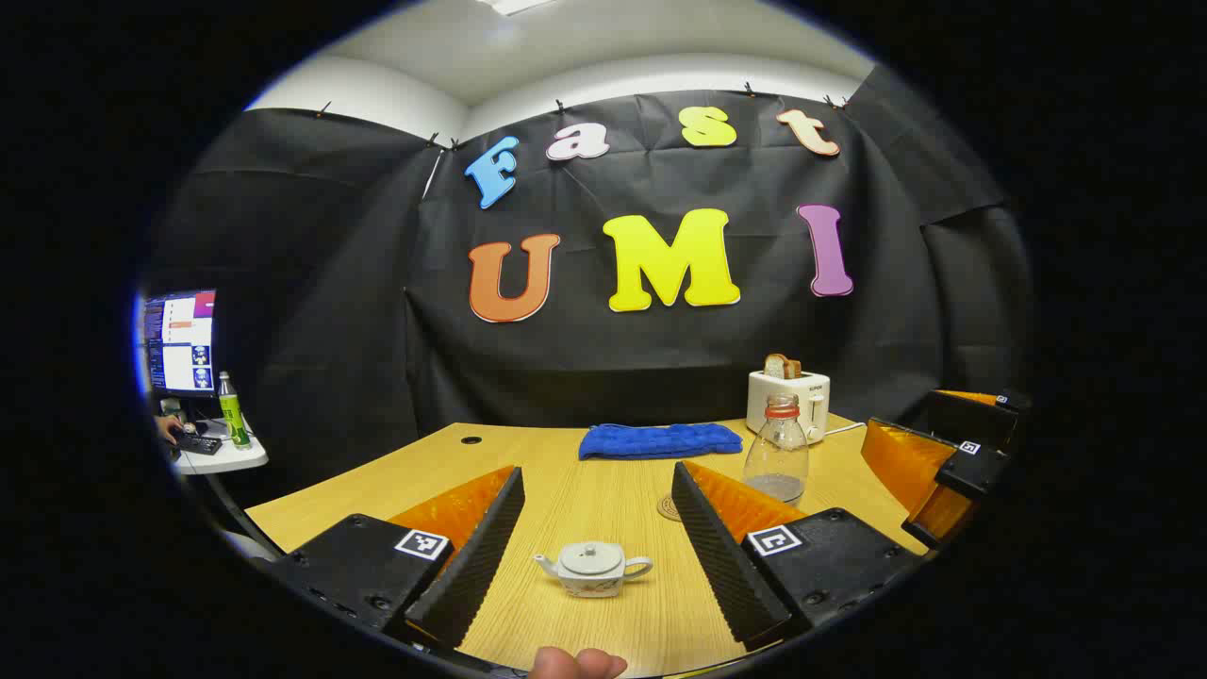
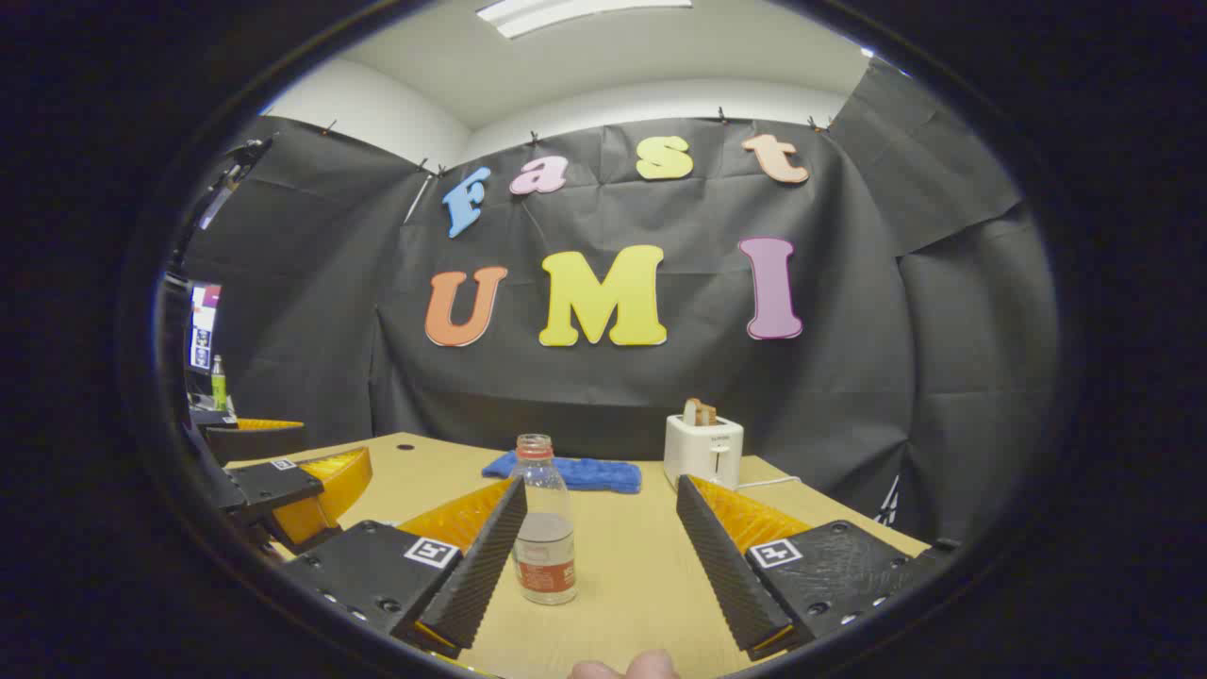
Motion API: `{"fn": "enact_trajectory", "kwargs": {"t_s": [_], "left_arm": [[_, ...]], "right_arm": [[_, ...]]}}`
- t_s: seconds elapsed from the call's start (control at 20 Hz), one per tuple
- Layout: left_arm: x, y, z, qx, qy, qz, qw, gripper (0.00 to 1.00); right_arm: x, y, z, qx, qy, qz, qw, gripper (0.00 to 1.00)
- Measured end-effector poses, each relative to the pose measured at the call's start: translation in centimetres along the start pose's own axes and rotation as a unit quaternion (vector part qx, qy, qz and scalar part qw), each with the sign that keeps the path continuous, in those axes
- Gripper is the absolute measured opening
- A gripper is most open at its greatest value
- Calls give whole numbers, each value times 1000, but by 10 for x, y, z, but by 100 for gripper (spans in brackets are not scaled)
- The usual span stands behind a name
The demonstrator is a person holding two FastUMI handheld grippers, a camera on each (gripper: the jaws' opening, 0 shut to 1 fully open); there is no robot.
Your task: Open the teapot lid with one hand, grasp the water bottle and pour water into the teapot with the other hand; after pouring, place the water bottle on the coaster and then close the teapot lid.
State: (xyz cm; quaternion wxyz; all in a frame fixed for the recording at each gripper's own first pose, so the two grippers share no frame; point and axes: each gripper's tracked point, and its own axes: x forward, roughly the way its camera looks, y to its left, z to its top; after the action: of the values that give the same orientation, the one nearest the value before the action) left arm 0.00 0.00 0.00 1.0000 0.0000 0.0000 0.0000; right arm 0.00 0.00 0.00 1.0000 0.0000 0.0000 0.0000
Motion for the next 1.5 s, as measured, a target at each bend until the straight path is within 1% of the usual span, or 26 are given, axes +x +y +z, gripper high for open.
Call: {"fn": "enact_trajectory", "kwargs": {"t_s": [0.1, 0.5, 0.85, 1.25, 1.5], "left_arm": [[0, 0, 0, 1, -1, 0, 1000, 99], [0, 1, 0, -5, 0, 1, 1000, 99], [-1, 2, 0, -4, -1, -2, 1000, 98], [1, 3, -2, -3, 1, 0, 1000, 99], [1, 5, -2, 2, 1, 10, 1000, 99]], "right_arm": [[0, 2, -2, 1, 5, 3, 1000, 95], [-2, -3, 1, -1, 0, -6, 1000, 96], [0, 6, -6, 10, 10, -2, 1000, 95], [0, 1, -6, 9, 11, -8, 1000, 95], [1, 1, -10, 8, 19, 3, 1000, 95]]}}
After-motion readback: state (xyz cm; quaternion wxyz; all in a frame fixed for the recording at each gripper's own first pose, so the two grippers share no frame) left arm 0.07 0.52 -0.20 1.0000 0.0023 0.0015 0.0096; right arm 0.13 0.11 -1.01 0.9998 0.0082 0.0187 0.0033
